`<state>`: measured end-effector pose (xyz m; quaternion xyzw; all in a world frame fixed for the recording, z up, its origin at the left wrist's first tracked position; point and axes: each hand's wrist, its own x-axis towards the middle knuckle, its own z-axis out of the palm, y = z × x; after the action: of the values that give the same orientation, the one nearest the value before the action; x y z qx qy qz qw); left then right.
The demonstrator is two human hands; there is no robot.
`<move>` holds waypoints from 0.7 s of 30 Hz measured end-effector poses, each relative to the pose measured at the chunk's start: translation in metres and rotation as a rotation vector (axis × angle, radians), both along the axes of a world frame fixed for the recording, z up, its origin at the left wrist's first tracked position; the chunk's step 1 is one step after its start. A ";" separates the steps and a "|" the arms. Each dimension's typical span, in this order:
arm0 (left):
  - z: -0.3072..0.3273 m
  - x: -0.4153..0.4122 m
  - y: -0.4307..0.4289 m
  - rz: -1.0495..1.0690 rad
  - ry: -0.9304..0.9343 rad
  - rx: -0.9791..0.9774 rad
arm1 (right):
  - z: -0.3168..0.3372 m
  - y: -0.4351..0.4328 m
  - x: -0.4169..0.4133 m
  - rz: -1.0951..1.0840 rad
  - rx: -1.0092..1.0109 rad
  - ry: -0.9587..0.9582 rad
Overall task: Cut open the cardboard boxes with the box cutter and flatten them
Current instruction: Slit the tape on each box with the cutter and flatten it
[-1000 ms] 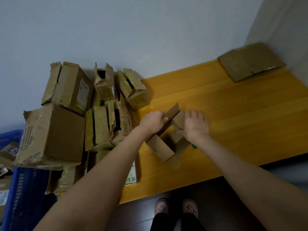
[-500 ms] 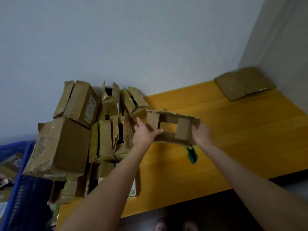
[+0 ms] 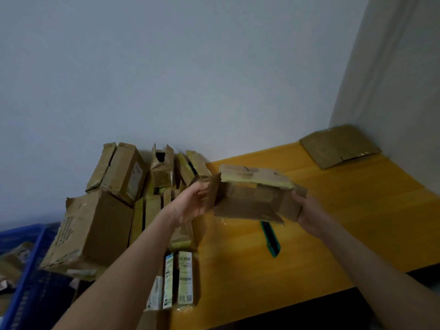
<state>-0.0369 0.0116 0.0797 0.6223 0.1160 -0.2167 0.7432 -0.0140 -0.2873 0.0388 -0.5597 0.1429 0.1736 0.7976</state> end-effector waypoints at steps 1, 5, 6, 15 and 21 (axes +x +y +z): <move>0.003 0.001 -0.002 0.030 0.014 -0.002 | 0.000 -0.002 0.001 0.025 0.060 -0.010; 0.006 0.010 -0.004 0.126 0.113 0.084 | 0.007 -0.004 0.001 0.212 0.068 -0.015; 0.006 0.010 -0.003 0.118 0.125 0.094 | 0.008 -0.005 0.001 0.245 0.067 -0.011; -0.003 0.004 0.007 -0.027 -0.060 0.041 | 0.010 0.010 0.008 0.194 -0.006 0.162; -0.005 0.004 0.014 0.060 -0.057 0.067 | 0.003 0.013 0.008 0.327 -0.045 0.012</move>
<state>-0.0327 0.0255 0.0743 0.6491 0.1207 -0.1725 0.7310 -0.0062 -0.2746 0.0421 -0.5922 0.0584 0.3010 0.7452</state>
